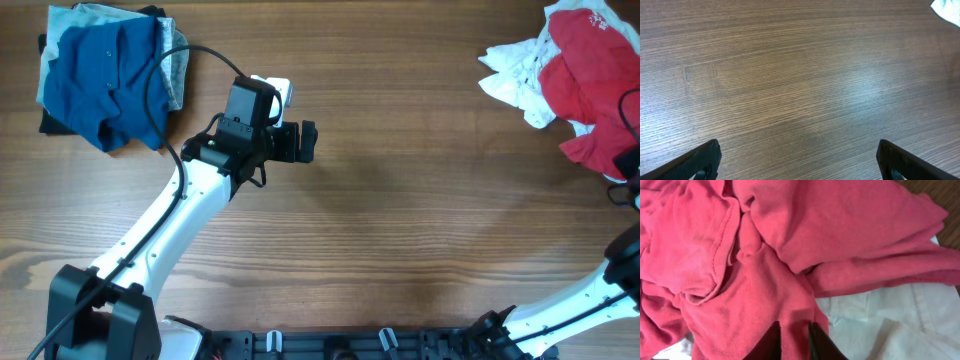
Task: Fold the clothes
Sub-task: 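Lower the right gripper onto the red shirt and close on it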
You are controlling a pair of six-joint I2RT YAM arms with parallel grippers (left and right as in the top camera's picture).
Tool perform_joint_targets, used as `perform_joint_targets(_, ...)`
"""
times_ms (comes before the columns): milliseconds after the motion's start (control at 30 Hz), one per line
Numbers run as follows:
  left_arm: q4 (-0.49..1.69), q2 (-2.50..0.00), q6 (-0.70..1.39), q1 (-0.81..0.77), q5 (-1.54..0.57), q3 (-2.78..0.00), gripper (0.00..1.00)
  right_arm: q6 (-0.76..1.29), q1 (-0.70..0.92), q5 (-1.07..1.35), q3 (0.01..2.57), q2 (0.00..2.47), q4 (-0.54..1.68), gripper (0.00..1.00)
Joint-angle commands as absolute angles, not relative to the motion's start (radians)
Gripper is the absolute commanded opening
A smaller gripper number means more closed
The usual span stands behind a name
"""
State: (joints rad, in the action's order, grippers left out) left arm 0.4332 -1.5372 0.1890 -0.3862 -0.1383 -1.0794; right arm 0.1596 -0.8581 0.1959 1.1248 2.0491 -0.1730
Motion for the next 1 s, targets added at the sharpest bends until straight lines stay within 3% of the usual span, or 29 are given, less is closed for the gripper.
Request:
perform_joint_targets(0,0.428,-1.536,0.188,-0.389,-0.129,-1.1,1.0,0.16,-0.857,0.243,1.14,2.057,-0.171,0.08)
perform_joint_targets(67,0.424,-1.536,0.188,-0.389,-0.129,-1.1,1.0,0.171,-0.857,0.247,1.14,2.054,-0.167,0.12)
perform_joint_targets(100,0.422,-1.536,0.188,-0.389,-0.129,-1.1,1.0,0.188,-0.857,0.239,1.14,2.053,-0.16,0.22)
perform_joint_targets(133,0.422,-1.536,0.188,-0.389,-0.129,-1.1,1.0,0.197,-0.859,0.224,1.14,2.052,-0.151,0.49)
perform_joint_targets(167,0.422,-1.536,0.188,-0.389,-0.129,-1.1,1.0,0.21,-0.86,0.203,1.14,2.052,-0.142,0.61)
perform_joint_targets(200,0.422,-1.536,0.188,-0.389,-0.129,-1.1,1.0,0.212,-0.86,0.181,1.14,2.052,-0.134,0.68)
perform_joint_targets(267,0.422,-1.536,0.188,-0.389,-0.129,-1.1,1.0,0.208,-0.861,0.138,1.14,2.053,-0.118,0.71)
perform_joint_targets(533,0.427,-1.536,0.188,-0.389,-0.129,-1.1,1.0,0.156,-0.862,0.12,1.14,2.075,-0.147,0.68)
perform_joint_targets(733,0.427,-1.536,0.188,-0.389,-0.129,-1.1,1.0,0.157,-0.861,0.132,1.14,2.106,-0.17,0.48)
perform_joint_targets(900,0.427,-1.536,0.188,-0.389,-0.129,-1.1,1.0,0.157,-0.86,0.15,1.14,2.146,-0.173,0.44)
perform_joint_targets(967,0.427,-1.536,0.188,-0.389,-0.129,-1.1,1.0,0.157,-0.859,0.154,1.14,2.153,-0.175,0.38)
